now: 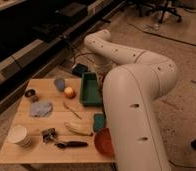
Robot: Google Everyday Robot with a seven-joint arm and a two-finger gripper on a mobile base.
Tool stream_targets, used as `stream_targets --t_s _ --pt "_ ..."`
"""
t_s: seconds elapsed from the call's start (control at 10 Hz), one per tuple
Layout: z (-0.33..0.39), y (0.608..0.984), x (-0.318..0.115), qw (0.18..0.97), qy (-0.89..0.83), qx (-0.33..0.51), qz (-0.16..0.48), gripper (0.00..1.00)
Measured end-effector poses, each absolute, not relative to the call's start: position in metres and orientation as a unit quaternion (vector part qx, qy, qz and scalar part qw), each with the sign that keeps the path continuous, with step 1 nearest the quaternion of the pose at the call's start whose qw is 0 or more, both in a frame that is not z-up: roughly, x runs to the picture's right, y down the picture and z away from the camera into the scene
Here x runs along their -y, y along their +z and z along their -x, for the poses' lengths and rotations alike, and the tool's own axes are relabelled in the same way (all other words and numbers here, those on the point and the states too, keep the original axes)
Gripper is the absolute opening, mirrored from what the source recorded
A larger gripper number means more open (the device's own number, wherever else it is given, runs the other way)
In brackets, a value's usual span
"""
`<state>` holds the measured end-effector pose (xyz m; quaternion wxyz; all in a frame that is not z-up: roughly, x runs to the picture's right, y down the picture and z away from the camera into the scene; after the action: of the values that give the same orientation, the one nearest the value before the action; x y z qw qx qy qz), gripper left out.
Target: Place grapes in tray
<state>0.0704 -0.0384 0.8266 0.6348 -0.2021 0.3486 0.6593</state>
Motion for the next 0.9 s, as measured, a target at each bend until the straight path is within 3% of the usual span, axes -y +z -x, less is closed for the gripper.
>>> stream_targets --t_s 0.5,0.7,0.9 --pt "-0.120 0.843 0.053 0.632 0.685 -0.323 0.162 0.00" --pt "-0.124 0.852 0.052 0.640 0.681 -0.316 0.163 0.12" --pt "-0.129 0.865 0.050 0.643 0.678 -0.314 0.166 0.35"
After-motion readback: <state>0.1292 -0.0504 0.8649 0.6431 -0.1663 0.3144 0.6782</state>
